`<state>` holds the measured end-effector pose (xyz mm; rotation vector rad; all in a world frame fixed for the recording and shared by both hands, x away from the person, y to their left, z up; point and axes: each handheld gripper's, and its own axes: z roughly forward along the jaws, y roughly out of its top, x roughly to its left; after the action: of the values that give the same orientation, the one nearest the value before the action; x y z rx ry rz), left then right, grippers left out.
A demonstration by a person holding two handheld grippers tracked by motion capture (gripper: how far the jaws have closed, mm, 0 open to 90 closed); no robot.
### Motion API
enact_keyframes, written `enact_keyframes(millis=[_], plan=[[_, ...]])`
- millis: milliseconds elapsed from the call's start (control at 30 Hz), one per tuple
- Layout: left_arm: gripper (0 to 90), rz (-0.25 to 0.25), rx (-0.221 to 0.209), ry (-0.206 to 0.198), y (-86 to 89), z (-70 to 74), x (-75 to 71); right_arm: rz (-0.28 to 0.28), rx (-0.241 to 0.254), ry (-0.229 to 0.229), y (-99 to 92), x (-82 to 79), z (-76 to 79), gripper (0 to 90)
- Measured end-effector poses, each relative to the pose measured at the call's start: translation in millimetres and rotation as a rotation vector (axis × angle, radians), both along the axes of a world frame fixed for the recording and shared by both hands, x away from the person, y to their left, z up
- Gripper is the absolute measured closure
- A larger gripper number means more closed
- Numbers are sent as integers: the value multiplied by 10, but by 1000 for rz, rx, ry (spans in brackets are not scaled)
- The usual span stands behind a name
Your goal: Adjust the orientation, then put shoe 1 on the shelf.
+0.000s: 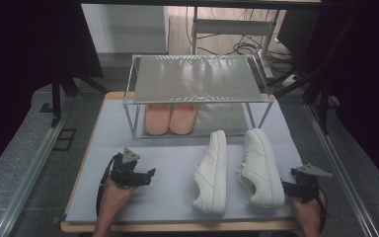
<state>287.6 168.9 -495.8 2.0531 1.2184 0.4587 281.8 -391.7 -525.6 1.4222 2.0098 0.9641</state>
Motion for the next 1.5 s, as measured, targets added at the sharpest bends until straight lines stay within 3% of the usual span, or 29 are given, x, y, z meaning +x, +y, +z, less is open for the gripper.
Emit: enact_keyframes(millis=[333,433,867,1000,1067,1400,1500], plan=[[116,24,27,58,109,-244,-55,0,-1,1,1,1,1,206],[116,18,29,39,117,-272,-66,0,0,1,0,1,1,206],[117,20,36,30,110,-283,-76,13,5,16,-3,10,17,187],[117,20,37,29,108,-284,-77,10,-21,58,5,14,66,177],[117,20,38,29,107,-284,-77,3,25,73,-15,10,119,176],[118,22,37,27,107,-286,-78,26,50,73,-9,-2,354,133],[119,22,38,26,106,-286,-78,35,21,75,18,-6,442,147]])
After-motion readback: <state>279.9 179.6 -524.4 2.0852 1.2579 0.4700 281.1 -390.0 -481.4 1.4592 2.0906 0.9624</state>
